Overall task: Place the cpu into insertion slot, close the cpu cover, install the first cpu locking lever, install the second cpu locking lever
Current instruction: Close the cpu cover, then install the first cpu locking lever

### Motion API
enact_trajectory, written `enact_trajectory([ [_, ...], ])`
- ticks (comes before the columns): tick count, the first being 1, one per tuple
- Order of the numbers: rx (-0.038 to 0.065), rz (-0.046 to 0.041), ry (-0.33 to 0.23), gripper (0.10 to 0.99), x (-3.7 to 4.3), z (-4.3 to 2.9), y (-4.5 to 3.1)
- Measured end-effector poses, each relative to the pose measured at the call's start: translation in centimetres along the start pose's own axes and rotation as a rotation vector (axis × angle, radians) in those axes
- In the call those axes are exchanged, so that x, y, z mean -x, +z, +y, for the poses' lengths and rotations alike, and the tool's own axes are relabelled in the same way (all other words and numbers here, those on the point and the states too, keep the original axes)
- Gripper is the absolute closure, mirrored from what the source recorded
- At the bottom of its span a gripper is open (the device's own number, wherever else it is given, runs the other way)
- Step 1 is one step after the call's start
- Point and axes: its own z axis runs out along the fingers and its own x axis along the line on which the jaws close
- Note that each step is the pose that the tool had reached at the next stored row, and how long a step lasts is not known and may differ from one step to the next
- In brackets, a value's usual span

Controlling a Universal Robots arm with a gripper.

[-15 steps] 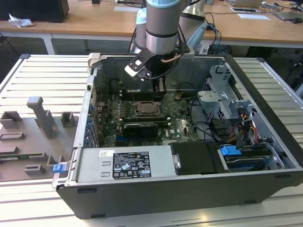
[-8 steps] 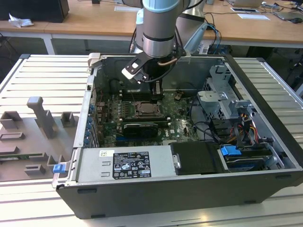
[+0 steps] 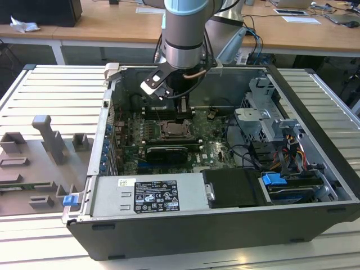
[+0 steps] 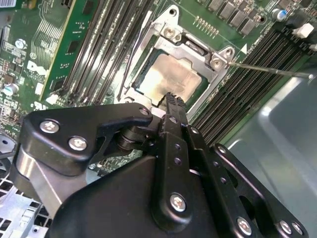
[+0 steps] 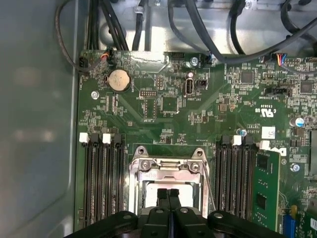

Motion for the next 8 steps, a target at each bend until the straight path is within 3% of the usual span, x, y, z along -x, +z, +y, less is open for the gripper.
enact_trajectory([
  [8,0.000,0.0016,0.000,0.980,-0.01,-0.58,0.02],
])
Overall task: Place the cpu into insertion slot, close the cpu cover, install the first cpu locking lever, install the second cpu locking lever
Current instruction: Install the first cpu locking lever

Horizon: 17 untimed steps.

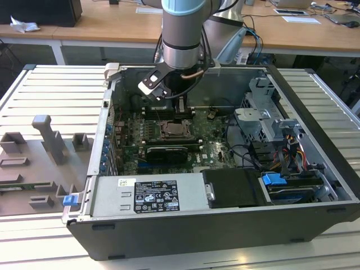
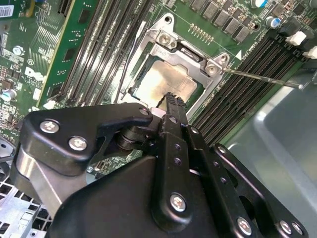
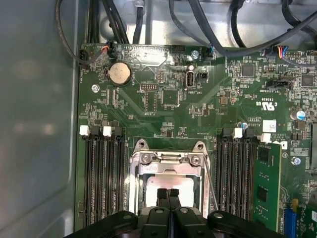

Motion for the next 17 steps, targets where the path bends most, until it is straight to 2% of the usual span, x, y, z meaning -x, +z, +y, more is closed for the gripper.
enact_trajectory([
  [4,0.000,0.0003,0.000,0.980,-0.01,-0.45,-0.01],
  [10,0.000,0.0013,0.000,0.980,0.00,-0.54,-0.12],
  [12,0.000,0.0014,0.000,0.980,-0.01,-0.52,-0.49],
  [17,0.000,0.0014,0.000,0.980,-0.03,-0.48,-1.96],
])
